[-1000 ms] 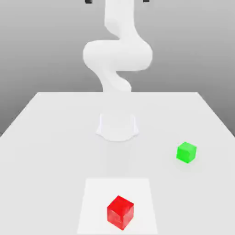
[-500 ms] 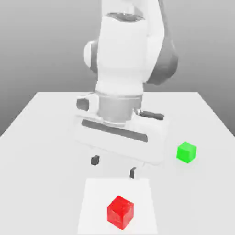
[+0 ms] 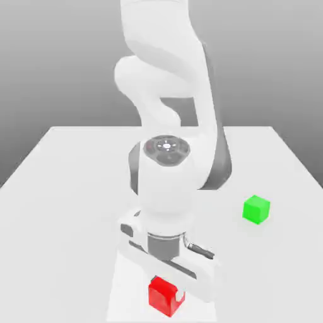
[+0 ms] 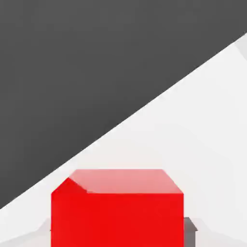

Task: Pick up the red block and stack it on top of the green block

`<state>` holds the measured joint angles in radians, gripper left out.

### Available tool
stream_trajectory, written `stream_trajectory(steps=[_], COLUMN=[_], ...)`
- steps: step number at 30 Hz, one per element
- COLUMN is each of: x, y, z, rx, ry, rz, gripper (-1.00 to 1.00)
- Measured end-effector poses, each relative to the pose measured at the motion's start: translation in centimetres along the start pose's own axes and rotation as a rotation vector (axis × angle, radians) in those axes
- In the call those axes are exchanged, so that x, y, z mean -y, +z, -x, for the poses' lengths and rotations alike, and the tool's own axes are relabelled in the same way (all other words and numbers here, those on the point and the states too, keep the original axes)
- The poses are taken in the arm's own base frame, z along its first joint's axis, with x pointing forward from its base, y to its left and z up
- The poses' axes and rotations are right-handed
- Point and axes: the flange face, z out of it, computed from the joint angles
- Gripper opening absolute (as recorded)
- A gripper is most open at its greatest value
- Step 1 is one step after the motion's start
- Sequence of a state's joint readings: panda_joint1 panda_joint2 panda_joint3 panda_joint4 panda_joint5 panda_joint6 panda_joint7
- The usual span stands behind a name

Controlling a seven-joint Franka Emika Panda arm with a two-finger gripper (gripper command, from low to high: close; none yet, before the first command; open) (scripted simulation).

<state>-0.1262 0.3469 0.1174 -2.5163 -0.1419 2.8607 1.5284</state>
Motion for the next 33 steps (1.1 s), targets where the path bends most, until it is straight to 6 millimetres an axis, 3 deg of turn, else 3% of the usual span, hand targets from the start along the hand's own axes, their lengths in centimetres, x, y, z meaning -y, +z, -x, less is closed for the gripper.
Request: stream_trajectory(steps=[5,7,10,12,20,23,25,33], x=[0.0,-0.6,-2.9,-5.4,-16.6,-21.3,-23.2,-23.4], y=[-5.2,-6.7,-8.4,-9.1,-10.3,-10.0,-9.7,-7.8], z=[0.1,3.7,12.0,17.2,26.5,28.3,28.8,29.0], rx=[0.0,0.012,0.029,0.036,0.026,0.011,0.003,-0.009], ry=[-0.001,-0.023,-0.104,-0.163,-0.22,-0.253,-0.265,-0.27], rz=[0.0,-0.001,0.002,0.006,0.016,0.009,0.001,-0.015], gripper=[-1.0,-1.0,-1.0,-1.0,-1.0,-1.0,-1.0,-1.0])
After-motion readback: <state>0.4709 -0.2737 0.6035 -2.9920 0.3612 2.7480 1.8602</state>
